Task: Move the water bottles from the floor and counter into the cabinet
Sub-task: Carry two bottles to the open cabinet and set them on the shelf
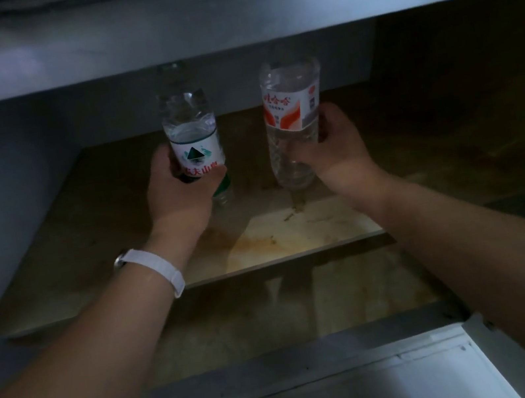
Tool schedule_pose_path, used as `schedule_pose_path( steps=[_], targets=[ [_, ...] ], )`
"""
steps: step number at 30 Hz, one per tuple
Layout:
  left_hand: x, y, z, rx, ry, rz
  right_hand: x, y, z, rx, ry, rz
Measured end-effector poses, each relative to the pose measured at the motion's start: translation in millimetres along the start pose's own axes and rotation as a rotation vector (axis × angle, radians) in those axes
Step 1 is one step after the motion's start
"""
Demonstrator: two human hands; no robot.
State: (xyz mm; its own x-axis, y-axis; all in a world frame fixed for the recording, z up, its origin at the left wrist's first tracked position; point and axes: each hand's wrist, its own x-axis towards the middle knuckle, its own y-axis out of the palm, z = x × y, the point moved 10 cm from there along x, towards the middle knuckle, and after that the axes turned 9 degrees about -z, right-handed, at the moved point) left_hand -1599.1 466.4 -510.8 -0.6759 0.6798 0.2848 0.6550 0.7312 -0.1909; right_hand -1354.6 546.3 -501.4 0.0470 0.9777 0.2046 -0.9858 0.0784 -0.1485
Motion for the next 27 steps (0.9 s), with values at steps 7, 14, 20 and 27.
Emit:
schedule_pose_path(
  steps=[7, 14, 20, 27],
  targets=[
    [13, 6, 20, -0.027, -0.031, -0.018, 18, 24, -18, 0.052, 0.052, 0.017],
    [9, 9, 21, -0.004, -0.02, 0.014, 18, 30, -25, 0.028, 0.048, 0.175],
    [5, 9, 18, 0.065, -0.013, 0.046, 14, 30, -33, -0.027, 0.09, 0.226],
    [-28, -5, 4, 0.113, -0.002, 0.079, -5, -3, -19, -0.118, 0.012, 0.115]
  ],
)
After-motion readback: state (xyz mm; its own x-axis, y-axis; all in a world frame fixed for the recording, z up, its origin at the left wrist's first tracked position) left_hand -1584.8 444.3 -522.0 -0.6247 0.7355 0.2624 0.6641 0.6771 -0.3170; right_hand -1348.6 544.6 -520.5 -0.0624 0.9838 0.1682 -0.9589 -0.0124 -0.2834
